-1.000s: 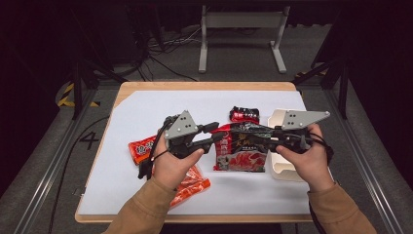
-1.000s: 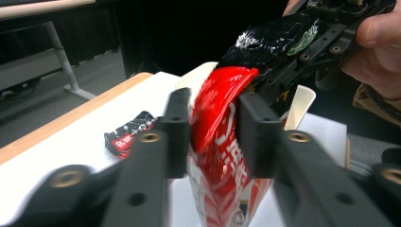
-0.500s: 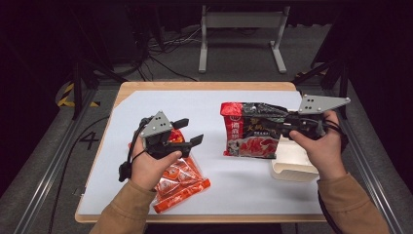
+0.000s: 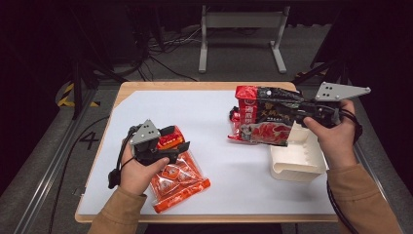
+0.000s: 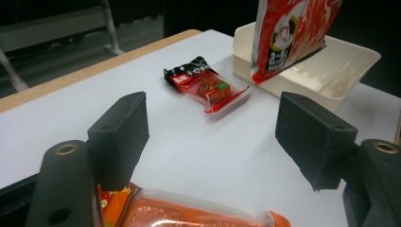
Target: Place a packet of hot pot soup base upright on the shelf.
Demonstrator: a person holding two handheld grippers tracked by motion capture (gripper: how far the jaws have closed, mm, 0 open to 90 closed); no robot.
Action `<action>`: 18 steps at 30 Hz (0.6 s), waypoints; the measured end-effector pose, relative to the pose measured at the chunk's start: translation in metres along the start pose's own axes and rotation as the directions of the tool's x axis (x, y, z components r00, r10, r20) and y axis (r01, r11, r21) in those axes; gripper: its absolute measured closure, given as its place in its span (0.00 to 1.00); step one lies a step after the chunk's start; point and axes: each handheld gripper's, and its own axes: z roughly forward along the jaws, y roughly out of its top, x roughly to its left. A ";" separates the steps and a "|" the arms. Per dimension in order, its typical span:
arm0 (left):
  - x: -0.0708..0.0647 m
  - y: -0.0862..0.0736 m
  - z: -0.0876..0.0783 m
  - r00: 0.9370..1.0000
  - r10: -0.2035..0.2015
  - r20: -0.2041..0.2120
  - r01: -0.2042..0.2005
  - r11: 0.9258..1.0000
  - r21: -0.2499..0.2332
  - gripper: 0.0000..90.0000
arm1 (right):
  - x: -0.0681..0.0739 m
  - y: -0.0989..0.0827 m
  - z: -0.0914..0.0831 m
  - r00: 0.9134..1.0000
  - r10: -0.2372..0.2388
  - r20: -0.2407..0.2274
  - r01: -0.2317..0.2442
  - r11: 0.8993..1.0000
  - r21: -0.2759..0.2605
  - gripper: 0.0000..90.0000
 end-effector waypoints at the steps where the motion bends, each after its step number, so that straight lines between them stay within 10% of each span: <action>1: 0.000 0.000 0.000 1.000 0.000 0.000 0.000 1.000 0.000 0.30 | 0.000 0.000 0.000 1.000 0.000 0.000 0.000 1.000 0.000 0.91; 18: 0.011 -0.017 -0.002 0.999 -0.042 -0.030 0.042 0.999 0.023 0.26 | -0.035 -0.007 -0.016 0.995 0.011 0.096 -0.010 1.000 -0.011 0.91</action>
